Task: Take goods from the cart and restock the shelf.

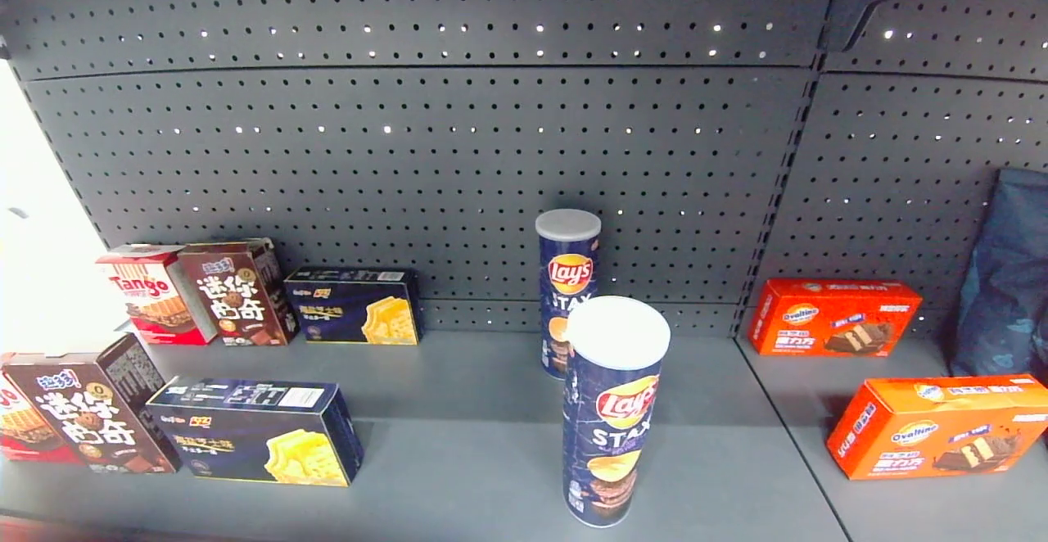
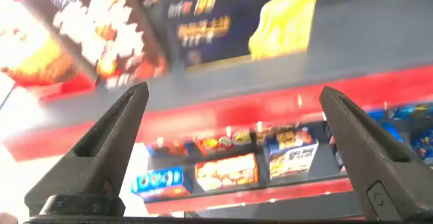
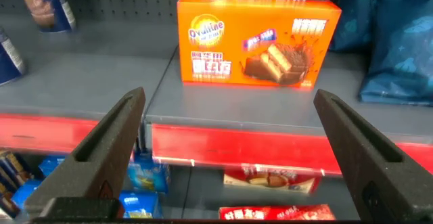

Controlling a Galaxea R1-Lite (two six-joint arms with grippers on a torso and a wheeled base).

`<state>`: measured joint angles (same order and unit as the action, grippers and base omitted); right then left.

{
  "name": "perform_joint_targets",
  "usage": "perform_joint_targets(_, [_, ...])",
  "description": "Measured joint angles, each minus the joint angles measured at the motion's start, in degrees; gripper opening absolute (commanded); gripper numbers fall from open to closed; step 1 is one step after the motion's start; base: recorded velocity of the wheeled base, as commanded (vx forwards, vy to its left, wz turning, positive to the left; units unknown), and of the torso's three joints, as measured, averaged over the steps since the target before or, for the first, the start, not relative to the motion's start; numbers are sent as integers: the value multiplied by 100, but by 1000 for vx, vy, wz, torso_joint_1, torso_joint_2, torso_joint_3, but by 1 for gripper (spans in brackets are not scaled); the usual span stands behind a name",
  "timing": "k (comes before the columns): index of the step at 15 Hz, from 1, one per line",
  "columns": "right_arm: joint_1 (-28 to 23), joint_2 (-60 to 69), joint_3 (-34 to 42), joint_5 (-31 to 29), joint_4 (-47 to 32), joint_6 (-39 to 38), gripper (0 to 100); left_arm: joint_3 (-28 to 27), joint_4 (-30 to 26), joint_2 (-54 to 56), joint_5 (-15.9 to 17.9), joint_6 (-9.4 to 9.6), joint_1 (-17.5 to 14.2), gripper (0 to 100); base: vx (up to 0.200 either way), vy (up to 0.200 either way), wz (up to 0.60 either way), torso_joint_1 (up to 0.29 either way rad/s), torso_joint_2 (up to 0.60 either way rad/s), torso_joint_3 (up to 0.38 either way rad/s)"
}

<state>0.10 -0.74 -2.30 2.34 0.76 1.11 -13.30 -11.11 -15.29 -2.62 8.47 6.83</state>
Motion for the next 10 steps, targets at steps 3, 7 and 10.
perform_joint_targets(3, [122, -942, -1109, 345, 28, -5, 100, 330, -424, 783, 74, 12, -90, 100, 0, 0, 0, 0, 0, 0])
perform_joint_targets(7, [1007, -2995, -2046, 905, 129, 494, 100, 501, -334, 1041, 368, -180, -110, 100, 0, 0, 0, 0, 0, 0])
perform_joint_targets(10, [2096, -4311, -2192, 890, 586, 480, 100, 517, -329, 1089, 538, -278, -112, 100, 0, 0, 0, 0, 0, 0])
